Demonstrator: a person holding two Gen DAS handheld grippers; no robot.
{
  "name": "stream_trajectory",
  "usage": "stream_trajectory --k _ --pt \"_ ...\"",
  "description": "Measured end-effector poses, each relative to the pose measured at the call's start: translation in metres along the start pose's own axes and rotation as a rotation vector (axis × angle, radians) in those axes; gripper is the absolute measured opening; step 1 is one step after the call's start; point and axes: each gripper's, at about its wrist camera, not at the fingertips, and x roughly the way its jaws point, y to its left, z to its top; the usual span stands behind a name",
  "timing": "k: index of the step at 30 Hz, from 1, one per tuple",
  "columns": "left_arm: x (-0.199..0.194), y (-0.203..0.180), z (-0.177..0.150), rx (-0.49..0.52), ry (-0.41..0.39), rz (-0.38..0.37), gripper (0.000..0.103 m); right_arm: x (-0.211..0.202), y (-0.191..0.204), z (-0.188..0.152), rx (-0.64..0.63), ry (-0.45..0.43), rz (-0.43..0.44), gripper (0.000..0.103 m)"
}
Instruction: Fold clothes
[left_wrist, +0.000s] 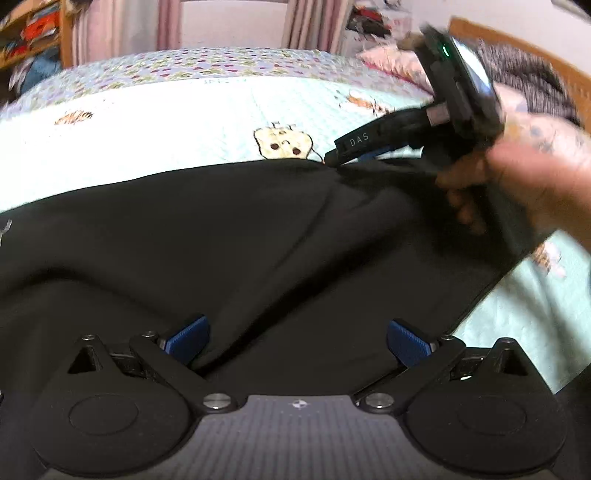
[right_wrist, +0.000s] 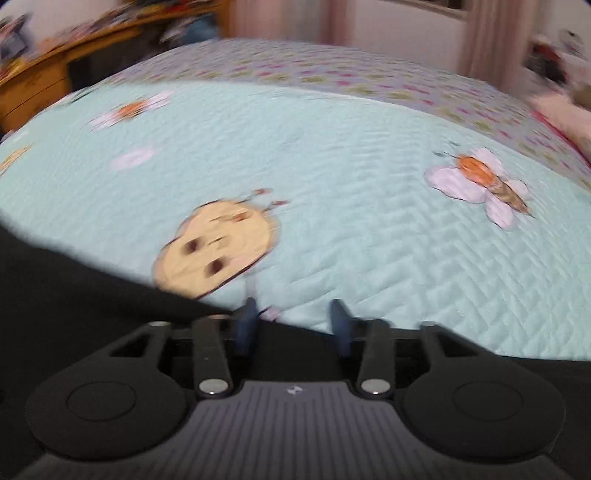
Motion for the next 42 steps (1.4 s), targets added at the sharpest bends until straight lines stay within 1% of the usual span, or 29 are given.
stream_trajectory --k 2,4,5,6,8,9,10,13,16,20,23,24,25,26,29,32,33,35,36,37,38,39,40,41,42 --pt "-0.017 0.016 -0.001 -0.091 -0.025 -0.108 0.102 -0.013 -0.015 -0.005 0.13 -0.074 0.043 0.047" --pt "-0.035 0.033 -0.004 -0.184 -0.051 -0.232 0.102 -0.045 -0.031 -0.021 0.271 -0.195 0.093 0.047" --pt "-0.04 0.04 -0.005 -0.219 -0.054 -0.273 0.102 -0.066 -0.039 -0.033 0.336 -0.246 0.139 0.047" --pt "-0.044 0.044 -0.006 -0.245 -0.05 -0.292 0.102 -0.084 -0.043 -0.043 0.358 -0.265 0.17 0.047" --pt "-0.049 0.05 -0.009 -0.293 -0.04 -0.32 0.102 -0.119 -0.039 -0.059 0.296 -0.243 0.174 0.047" --pt "-0.048 0.051 -0.009 -0.305 -0.03 -0.304 0.102 -0.129 -0.035 -0.066 0.248 -0.215 0.168 0.047" --pt "-0.048 0.051 -0.01 -0.315 -0.023 -0.292 0.101 -0.134 -0.032 -0.077 0.203 -0.161 0.158 0.046" --pt "-0.056 0.049 -0.014 -0.327 -0.024 -0.294 0.101 -0.115 -0.029 -0.124 0.102 0.115 0.095 0.045" --pt "-0.065 0.047 -0.016 -0.337 -0.027 -0.306 0.101 -0.14 -0.03 -0.132 0.075 0.177 0.096 0.042" --pt "-0.056 0.032 0.001 -0.348 -0.016 -0.356 0.101 -0.145 -0.027 -0.112 0.067 0.188 0.08 0.042" --pt "-0.046 0.02 0.014 -0.351 -0.001 -0.392 0.102 -0.143 -0.016 -0.09 0.149 0.043 0.184 0.044" --pt "-0.033 0.014 0.016 -0.34 0.038 -0.385 0.102 -0.138 -0.012 -0.088 0.155 0.027 0.209 0.045" --pt "-0.016 0.007 0.014 -0.332 0.106 -0.357 0.102 -0.128 -0.006 -0.091 0.135 0.052 0.202 0.048" --pt "-0.005 0.003 0.013 -0.323 0.153 -0.337 0.1 -0.117 -0.001 -0.095 0.114 0.078 0.194 0.049" --pt "-0.009 -0.003 0.004 -0.29 0.149 -0.338 0.102 -0.109 0.001 -0.129 0.046 0.112 0.183 0.047" --pt "-0.014 -0.008 -0.005 -0.258 0.145 -0.338 0.102 -0.121 -0.012 -0.127 0.117 0.144 0.184 0.046" --pt "-0.017 -0.009 -0.007 -0.258 0.14 -0.346 0.102 -0.122 -0.014 -0.121 0.133 0.147 0.176 0.046" --pt "-0.028 -0.004 -0.008 -0.303 0.105 -0.396 0.102 -0.126 -0.007 -0.108 0.158 0.077 0.214 0.048" --pt "-0.033 -0.002 -0.009 -0.317 0.084 -0.406 0.102 -0.127 -0.004 -0.101 0.17 0.041 0.233 0.048" --pt "-0.035 0.001 -0.009 -0.323 0.068 -0.394 0.102 -0.129 -0.001 -0.094 0.182 0.005 0.253 0.05" --pt "-0.037 0.004 -0.009 -0.329 0.064 -0.372 0.102 -0.124 0.005 -0.089 0.2 -0.026 0.287 0.056" --pt "-0.035 0.009 -0.011 -0.332 0.086 -0.33 0.102 -0.118 0.01 -0.087 0.199 -0.036 0.3 0.061" --pt "-0.034 0.013 -0.013 -0.338 0.101 -0.306 0.098 -0.108 0.016 -0.089 0.177 -0.022 0.301 0.068" --pt "-0.037 0.019 -0.016 -0.353 0.101 -0.322 0.094 -0.091 0.02 -0.097 0.152 0.06 0.269 0.068" --pt "-0.042 0.026 -0.018 -0.368 0.092 -0.341 0.094 -0.083 0.024 -0.107 0.113 0.086 0.24 0.068"
